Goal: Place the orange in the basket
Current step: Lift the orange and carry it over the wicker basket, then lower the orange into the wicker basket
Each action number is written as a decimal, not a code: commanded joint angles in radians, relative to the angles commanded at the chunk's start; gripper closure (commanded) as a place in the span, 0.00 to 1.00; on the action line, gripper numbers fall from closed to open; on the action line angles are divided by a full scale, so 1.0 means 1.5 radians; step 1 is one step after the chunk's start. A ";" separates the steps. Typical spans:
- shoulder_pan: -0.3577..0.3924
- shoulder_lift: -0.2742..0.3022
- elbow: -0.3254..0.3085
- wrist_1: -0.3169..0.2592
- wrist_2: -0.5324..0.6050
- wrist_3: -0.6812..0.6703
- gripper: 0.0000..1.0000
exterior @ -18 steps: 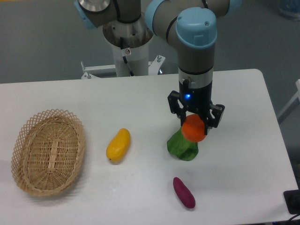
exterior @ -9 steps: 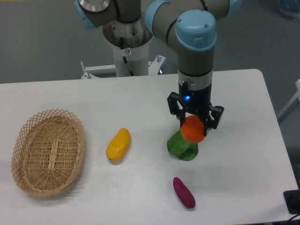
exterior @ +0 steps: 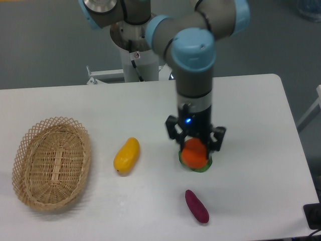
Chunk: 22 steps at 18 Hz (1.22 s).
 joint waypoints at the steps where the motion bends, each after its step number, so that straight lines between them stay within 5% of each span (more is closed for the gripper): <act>1: -0.028 -0.001 0.000 0.001 0.003 -0.048 0.48; 12: -0.269 -0.035 -0.059 0.003 0.005 -0.158 0.48; 22: -0.325 -0.094 -0.065 0.004 0.007 -0.177 0.46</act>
